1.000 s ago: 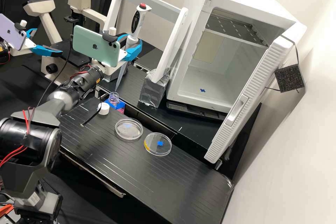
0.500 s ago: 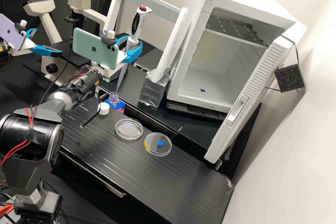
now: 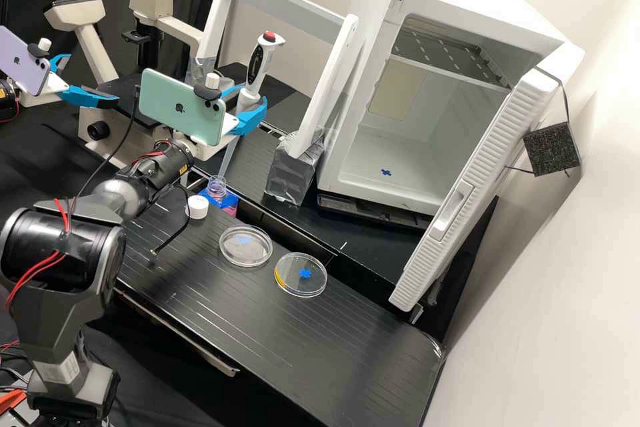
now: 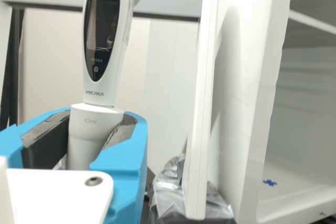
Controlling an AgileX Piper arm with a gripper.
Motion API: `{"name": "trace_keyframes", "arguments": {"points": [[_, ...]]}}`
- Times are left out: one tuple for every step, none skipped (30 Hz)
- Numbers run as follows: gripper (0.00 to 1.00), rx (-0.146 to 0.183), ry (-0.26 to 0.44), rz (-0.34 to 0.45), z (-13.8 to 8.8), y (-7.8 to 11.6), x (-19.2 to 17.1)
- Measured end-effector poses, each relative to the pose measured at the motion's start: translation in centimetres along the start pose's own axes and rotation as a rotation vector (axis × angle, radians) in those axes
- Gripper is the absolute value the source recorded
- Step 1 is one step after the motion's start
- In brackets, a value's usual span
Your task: Use the pipette
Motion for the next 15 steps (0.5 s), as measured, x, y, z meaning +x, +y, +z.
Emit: {"name": "trace_keyframes", "arguments": {"points": [[0.00,0.003,-0.004,-0.006,0.1,-0.2,0.0],[0.00,0.004,-0.010,-0.014,0.3,-0.5,0.0],[0.00,0.004,-0.011,-0.013,0.4,-0.6,-0.1],[0.00,-0.002,-0.013,-0.010,0.6,-0.8,-0.1],[0.00,-0.005,-0.015,-0.005,0.8,-1.0,-0.2],[0.00,-0.005,-0.013,0.001,0.8,-1.2,-0.2],[0.00,-0.008,-0.012,0.011,0.9,-1.3,-0.3],[0.00,-0.012,-0.009,0.016,1.0,-1.4,-0.4],[0.00,-0.009,-0.008,0.026,1.0,-1.5,-0.4],[0.00,-0.005,-0.008,0.030,1.1,-1.6,-0.5],[0.00,-0.007,-0.009,0.030,1.2,-1.8,-0.6],[0.00,-0.013,-0.007,0.037,1.4,-1.9,-0.7],[0.00,-0.014,-0.008,0.037,1.5,-2.0,-0.7],[0.00,-0.019,-0.008,0.041,1.6,-2.1,-0.8],[0.00,-0.021,-0.008,0.039,1.7,-2.3,-0.9]]}}
